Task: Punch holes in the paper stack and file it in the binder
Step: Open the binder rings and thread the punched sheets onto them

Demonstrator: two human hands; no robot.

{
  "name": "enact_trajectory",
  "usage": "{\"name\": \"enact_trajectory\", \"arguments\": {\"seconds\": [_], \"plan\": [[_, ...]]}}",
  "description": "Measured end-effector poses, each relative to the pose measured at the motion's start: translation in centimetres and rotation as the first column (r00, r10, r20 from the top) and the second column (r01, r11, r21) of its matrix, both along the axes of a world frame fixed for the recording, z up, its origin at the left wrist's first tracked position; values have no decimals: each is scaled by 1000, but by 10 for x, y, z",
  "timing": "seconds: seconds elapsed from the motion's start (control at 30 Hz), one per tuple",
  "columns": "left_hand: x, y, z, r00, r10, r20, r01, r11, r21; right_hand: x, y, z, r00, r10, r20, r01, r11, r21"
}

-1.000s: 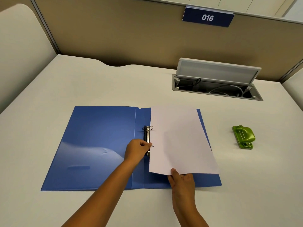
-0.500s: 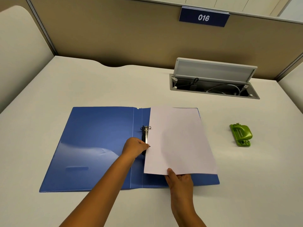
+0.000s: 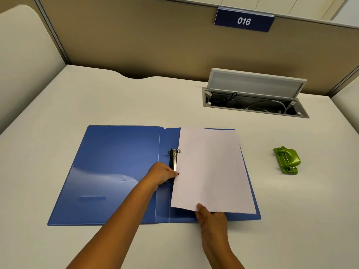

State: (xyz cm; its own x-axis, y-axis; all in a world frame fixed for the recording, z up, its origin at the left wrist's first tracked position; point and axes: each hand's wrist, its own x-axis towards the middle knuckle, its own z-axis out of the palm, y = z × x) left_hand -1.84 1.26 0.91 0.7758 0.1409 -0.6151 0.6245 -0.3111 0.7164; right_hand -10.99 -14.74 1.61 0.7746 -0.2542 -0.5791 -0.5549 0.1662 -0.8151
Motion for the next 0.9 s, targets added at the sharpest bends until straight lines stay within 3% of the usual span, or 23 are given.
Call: {"name": "enact_trajectory", "arguments": {"seconds": [0.27,0.37,0.47,0.53,0.63,0.73,0.83,0.9], "plan": [[-6,3,-8,997,63,45,-57,991,-125,1,-1,3,1000,-18,-8,18,998,-54],[-5,2,-12,997,48,55,-44,996,-73,3,-3,-5,998,-8,-57,7,1000,-15],[-5,-1,-18,995,-60,78,54,996,75,4,-10,-5,986,37,-160,-26,997,70],[-6,-4,-22,987,-112,112,93,982,165,2,-16,4,922,219,-318,-213,975,54],[-10,-6,-25,979,-104,175,67,977,203,4,-30,15,732,499,-463,-608,786,-114],[-15,-8,-25,965,-30,259,-17,984,177,18,-42,18,744,620,-250,-665,651,-365],[-22,-7,-25,903,174,393,-223,971,82,44,-33,18,781,623,29,-515,670,-535],[-25,-5,-25,863,241,444,-285,958,33,56,-20,9,768,628,128,-437,659,-613]]}}
